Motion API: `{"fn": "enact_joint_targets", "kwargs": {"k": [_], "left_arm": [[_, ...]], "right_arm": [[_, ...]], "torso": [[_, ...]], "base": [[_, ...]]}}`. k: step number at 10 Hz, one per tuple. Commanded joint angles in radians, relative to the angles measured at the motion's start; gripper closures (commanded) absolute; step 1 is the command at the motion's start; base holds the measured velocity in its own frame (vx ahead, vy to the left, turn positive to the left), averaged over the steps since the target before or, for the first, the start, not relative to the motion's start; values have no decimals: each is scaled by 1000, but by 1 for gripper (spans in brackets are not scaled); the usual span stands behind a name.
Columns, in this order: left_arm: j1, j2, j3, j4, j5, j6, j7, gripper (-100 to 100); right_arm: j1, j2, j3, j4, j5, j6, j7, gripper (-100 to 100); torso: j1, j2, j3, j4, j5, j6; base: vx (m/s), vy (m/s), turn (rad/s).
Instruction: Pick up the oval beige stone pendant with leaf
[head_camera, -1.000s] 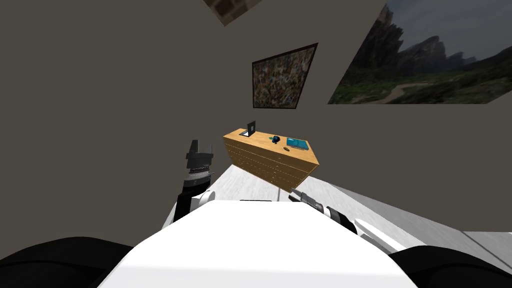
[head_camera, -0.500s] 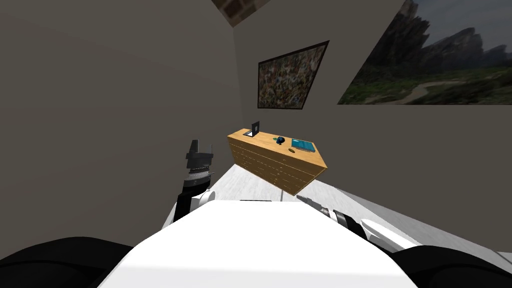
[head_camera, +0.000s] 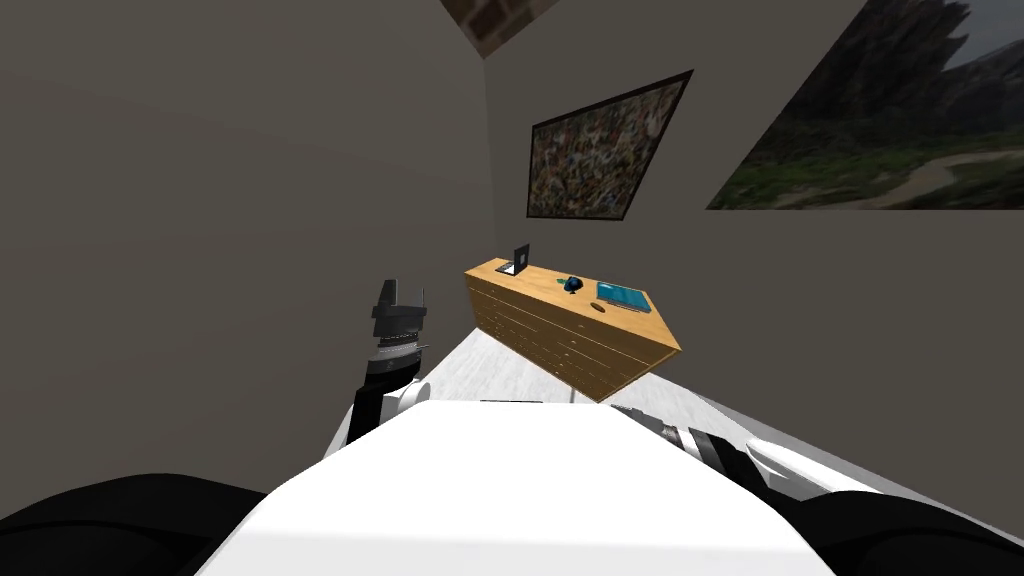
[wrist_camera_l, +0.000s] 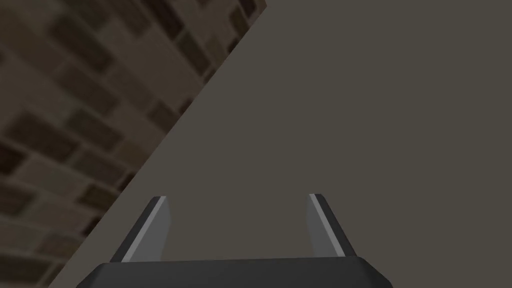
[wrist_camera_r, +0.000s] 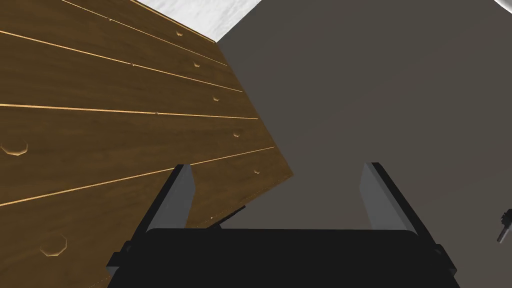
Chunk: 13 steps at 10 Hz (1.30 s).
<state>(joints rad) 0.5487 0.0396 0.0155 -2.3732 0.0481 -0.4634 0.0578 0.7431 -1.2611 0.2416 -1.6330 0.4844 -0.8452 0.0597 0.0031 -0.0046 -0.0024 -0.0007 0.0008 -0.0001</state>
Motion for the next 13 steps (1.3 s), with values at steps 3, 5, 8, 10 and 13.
{"fn": "enact_joint_targets", "kwargs": {"k": [3,5,8,10,13], "left_arm": [[0,0,0,0,0,0,0,0],[0,0,0,0,0,0,0,0],[0,0,0,0,0,0,0,0],[0,0,0,0,0,0,0,0],[0,0,0,0,0,0,0,0]], "right_arm": [[-28,-107,49,96,9,-6,1,-100],[-41,-167,78,149,10,-6,2,-100],[-70,-249,139,249,7,-3,5,-100],[-86,-305,171,286,3,0,7,-100],[-102,-374,203,346,-2,3,9,-100]], "torso": [[-1,0,0,0,0,0],[-2,-3,-2,-1,-1,0],[-2,-1,-1,0,0,1],[-3,-2,-1,-1,0,1],[-4,-5,-3,-1,-1,0]], "base": [[67,42,104],[114,34,121],[95,35,121],[117,19,145],[133,1,102]]}}
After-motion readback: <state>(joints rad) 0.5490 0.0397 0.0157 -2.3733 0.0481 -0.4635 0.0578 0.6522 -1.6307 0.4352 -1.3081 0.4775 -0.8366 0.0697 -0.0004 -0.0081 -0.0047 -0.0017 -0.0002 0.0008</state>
